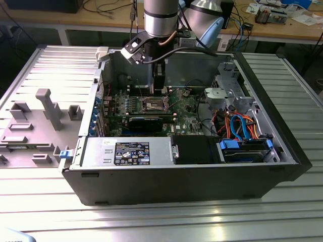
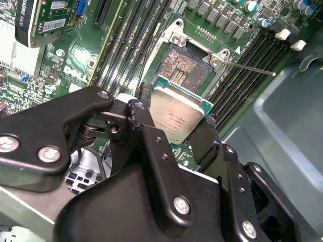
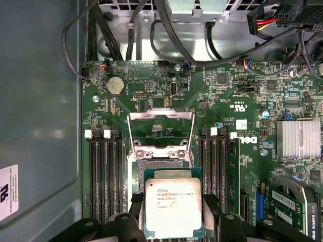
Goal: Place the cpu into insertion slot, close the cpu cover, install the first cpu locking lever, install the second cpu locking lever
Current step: 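Place the cpu into insertion slot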
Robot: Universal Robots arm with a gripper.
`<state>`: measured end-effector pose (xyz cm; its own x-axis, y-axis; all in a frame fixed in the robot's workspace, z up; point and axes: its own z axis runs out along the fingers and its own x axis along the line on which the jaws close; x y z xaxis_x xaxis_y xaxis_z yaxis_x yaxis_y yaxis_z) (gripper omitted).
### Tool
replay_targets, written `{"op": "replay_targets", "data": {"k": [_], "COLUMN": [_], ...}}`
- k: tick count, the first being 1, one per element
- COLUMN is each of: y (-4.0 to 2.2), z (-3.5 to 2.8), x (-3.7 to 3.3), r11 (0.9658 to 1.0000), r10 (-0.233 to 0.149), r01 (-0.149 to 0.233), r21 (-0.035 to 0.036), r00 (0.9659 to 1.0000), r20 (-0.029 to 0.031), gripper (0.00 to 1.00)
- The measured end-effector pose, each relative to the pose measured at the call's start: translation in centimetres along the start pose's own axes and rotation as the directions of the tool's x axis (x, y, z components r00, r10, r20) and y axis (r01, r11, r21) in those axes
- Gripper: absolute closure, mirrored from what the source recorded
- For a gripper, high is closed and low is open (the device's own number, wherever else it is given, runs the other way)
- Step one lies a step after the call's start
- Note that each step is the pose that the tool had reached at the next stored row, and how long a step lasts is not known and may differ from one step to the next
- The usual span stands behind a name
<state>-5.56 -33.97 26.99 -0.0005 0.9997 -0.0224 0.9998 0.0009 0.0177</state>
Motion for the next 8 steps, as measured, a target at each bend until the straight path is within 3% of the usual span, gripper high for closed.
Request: {"op": "replay_targets", "data": {"k": [8], "y": [-0.02], "z": [0.20], "x": [0.00], "r11": [1.0000], "r10": [0.000], "r01": [0.000], "r21": [0.0000], "r00": [1.0000], "r20": [0.0000], "gripper": [0.45]}}
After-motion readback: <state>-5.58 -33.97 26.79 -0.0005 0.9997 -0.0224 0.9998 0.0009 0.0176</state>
